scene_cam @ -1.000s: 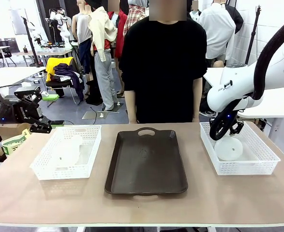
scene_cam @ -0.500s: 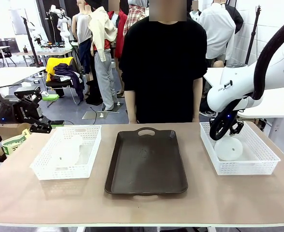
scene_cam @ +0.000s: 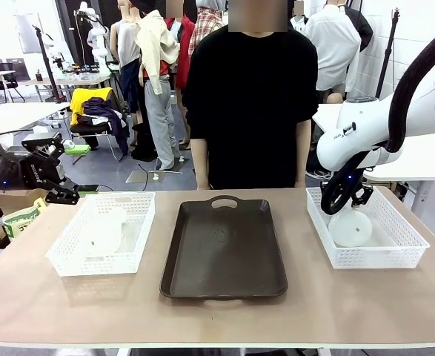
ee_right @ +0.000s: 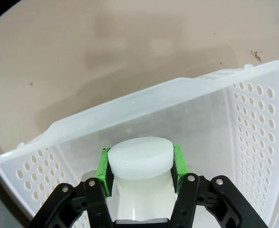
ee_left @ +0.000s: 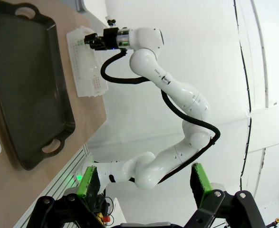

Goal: Prepare the laboratory tools.
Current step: While moving the picked Big flask to the Handle tray indicated by the person, stop as directed by the person.

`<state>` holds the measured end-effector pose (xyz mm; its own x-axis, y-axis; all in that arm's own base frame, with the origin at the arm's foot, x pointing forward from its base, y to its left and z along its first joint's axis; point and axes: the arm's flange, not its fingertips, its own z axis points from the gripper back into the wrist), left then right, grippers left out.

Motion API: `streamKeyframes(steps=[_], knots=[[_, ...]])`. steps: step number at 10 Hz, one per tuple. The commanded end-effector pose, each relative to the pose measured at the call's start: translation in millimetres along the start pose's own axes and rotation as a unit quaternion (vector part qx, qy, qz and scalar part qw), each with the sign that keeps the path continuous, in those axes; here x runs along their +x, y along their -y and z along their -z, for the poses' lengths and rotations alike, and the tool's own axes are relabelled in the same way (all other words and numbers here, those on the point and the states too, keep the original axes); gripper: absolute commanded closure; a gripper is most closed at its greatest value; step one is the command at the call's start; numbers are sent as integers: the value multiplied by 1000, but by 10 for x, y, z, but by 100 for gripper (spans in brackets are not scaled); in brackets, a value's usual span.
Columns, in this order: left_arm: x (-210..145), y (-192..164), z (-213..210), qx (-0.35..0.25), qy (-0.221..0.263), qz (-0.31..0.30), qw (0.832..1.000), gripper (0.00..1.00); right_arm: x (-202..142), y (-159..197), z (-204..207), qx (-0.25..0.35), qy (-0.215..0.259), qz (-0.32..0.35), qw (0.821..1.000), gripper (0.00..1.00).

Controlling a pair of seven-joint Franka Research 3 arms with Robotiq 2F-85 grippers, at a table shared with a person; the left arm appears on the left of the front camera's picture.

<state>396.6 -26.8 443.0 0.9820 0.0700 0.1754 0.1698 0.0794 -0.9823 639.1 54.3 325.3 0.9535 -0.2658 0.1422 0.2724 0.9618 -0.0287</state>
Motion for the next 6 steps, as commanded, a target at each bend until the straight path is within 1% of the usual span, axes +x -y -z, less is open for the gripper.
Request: streamKeyframes(steps=[1, 4, 5, 6], knots=[[-6, 3, -13, -1, 2, 6, 1000, 0, 2, 13, -277, 2, -10, -9, 1000, 100], [-6, 3, -13, -1, 2, 6, 1000, 0, -44, 83, -731, 19, -19, -19, 999, 100], [-6, 3, -13, -1, 2, 6, 1000, 0, -66, 129, -937, 24, -18, -23, 999, 100], [-6, 3, -13, -1, 2, 6, 1000, 0, -83, 186, -1108, 25, -8, -23, 999, 100]])
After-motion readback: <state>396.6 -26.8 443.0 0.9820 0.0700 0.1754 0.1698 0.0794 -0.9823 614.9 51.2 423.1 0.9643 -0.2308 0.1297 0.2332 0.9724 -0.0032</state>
